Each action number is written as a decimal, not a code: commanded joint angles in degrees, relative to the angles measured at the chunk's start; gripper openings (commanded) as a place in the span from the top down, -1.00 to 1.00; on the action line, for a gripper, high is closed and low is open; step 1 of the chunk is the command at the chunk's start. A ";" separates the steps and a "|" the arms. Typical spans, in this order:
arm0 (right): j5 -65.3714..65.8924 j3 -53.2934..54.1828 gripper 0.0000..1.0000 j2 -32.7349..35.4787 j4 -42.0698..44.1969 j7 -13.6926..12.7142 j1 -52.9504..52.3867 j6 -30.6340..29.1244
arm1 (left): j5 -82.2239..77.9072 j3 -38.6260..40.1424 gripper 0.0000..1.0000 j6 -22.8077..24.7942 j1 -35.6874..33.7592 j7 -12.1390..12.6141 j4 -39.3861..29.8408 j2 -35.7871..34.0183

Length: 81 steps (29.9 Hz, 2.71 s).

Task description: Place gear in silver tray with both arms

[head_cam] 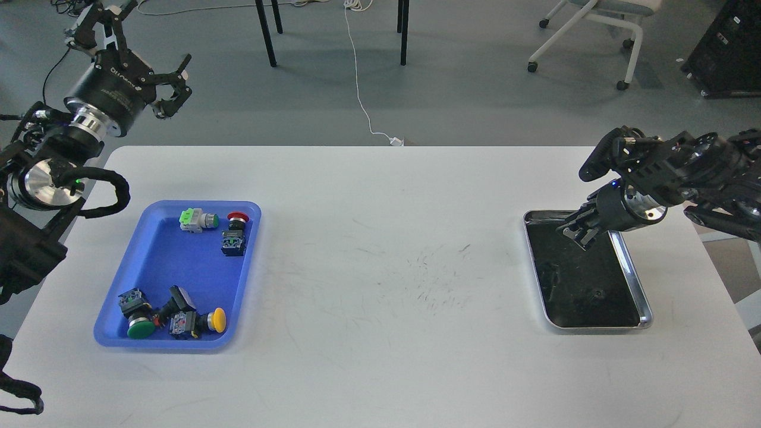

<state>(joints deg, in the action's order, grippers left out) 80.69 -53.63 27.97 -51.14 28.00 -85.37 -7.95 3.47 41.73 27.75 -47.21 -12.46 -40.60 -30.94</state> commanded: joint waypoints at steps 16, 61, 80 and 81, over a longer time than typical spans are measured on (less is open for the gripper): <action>0.00 0.36 0.16 0.59 1.92 0.00 4.60 2.50 | 0.04 0.01 -0.95 -0.06 0.02 -0.11 0.00 0.00; -73.80 81.22 -0.97 -1.07 9.91 -1.98 27.62 4.09 | 1.97 4.93 -0.95 -0.24 -1.04 1.47 5.18 8.44; -94.83 100.38 -0.97 -14.08 31.45 -9.72 28.06 -10.07 | 4.35 7.22 -0.95 -3.23 -0.51 0.94 6.94 12.04; -94.84 100.47 -0.97 -14.17 31.45 -9.72 28.58 -10.07 | 4.35 7.22 -0.95 -3.23 -0.51 0.94 6.94 12.22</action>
<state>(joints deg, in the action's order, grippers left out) -14.06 46.03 14.14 -19.84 18.25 -57.56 -17.74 7.78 48.95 24.55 -47.78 -11.46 -33.71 -19.36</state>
